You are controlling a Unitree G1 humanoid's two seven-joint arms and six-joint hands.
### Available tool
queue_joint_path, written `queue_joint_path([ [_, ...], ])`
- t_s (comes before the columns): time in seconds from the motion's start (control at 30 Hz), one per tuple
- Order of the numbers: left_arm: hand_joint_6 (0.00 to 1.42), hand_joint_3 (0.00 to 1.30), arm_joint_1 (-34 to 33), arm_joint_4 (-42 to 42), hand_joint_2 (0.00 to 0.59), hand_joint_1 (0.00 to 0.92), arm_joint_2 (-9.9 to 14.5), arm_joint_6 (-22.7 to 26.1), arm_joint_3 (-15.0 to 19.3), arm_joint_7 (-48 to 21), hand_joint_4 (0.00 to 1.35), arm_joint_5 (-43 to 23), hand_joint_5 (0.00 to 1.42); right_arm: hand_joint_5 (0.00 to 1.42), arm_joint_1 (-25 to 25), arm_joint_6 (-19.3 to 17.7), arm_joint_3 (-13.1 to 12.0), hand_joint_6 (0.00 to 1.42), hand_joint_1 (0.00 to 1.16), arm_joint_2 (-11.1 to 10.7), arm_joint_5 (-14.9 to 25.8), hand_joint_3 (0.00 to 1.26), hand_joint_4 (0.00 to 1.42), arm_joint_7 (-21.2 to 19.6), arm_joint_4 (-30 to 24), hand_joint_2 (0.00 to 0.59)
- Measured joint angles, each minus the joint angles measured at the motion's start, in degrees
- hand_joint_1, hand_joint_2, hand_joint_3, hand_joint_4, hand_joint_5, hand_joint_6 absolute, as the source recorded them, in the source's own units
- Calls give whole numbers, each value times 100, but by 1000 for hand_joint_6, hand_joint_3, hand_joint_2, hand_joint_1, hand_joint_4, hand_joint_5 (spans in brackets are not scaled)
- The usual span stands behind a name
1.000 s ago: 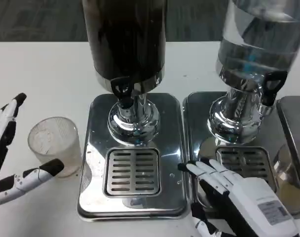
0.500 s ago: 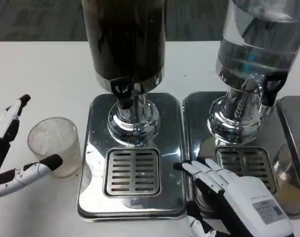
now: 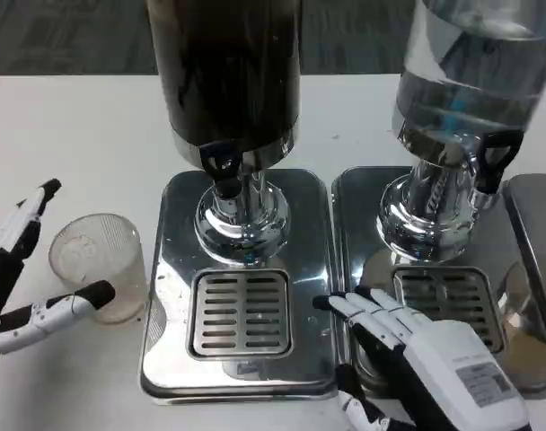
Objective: Grasp the cup under the faucet to collect the drink, then remove the cup.
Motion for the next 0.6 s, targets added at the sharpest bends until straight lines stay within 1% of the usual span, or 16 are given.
queue_joint_path([
  [0.17, 103, 0, -78, 231, 6, 86, 36, -50, -140, 117, 0, 129, 0, 97, 16, 31, 13, 193, 507, 24, -9, 168, 142, -2, 0, 586],
  [0.3, 104, 0, -109, 371, 5, 86, 38, -78, -176, 212, 0, 178, 0, 97, 14, 52, 21, 194, 507, 50, -10, 168, 142, -7, 0, 586],
  [0.43, 105, 0, -217, 567, 0, 64, 65, -93, -206, 288, 0, 201, 0, 97, 3, 53, 32, 195, 506, 71, -13, 170, 142, -20, 0, 586],
  [0.6, 106, 0, -314, 799, 3, 59, 77, -112, -350, 421, 0, 232, 0, 97, -4, 54, 44, 196, 506, 78, -18, 175, 142, -23, 2, 586],
])
